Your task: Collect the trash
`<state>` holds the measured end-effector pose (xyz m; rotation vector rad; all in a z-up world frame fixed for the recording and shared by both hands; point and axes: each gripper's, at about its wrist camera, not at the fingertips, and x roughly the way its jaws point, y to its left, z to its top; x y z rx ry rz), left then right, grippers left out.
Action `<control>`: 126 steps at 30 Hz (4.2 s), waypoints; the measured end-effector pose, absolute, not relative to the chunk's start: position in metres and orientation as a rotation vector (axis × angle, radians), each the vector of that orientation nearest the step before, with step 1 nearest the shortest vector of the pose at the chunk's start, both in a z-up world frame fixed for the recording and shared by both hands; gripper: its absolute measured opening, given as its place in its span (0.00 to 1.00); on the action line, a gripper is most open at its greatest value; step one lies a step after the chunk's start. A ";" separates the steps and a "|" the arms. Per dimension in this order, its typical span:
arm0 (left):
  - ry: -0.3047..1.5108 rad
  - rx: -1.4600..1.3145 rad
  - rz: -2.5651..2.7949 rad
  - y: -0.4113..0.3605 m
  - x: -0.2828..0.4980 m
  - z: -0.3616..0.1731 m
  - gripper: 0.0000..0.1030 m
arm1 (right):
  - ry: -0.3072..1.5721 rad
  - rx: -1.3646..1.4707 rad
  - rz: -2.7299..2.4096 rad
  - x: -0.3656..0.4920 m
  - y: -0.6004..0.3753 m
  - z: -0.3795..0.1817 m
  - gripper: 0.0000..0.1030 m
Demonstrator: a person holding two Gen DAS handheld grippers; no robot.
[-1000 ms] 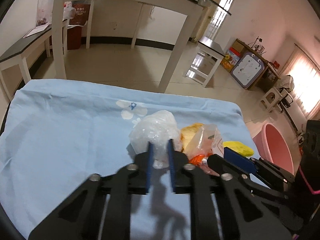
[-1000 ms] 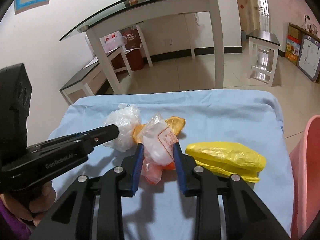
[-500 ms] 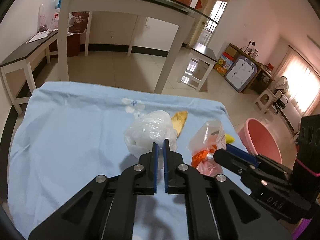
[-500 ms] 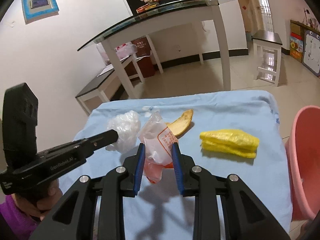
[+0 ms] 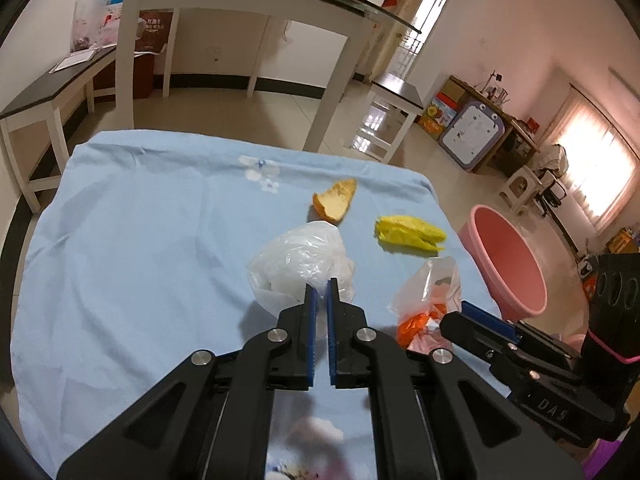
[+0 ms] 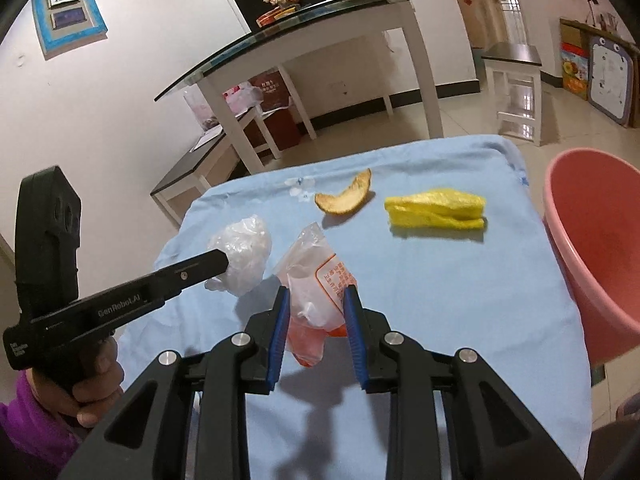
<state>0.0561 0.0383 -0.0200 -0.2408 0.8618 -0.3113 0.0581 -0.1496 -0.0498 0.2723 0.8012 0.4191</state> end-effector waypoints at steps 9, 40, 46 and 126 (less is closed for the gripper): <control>0.859 -0.225 -0.342 0.029 0.025 -0.019 0.04 | 0.804 0.243 0.398 0.027 -0.144 -0.052 0.27; 0.946 -0.170 -0.308 -0.014 -0.018 -0.052 0.16 | 0.870 0.253 0.321 -0.007 -0.182 -0.078 0.52; 0.956 -0.160 -0.314 -0.016 -0.015 -0.057 0.18 | 0.873 0.265 0.331 -0.008 -0.184 -0.080 0.53; 0.842 -0.024 -0.727 -0.229 0.075 -0.017 0.08 | 0.649 0.389 -0.120 0.044 -0.390 -0.057 0.38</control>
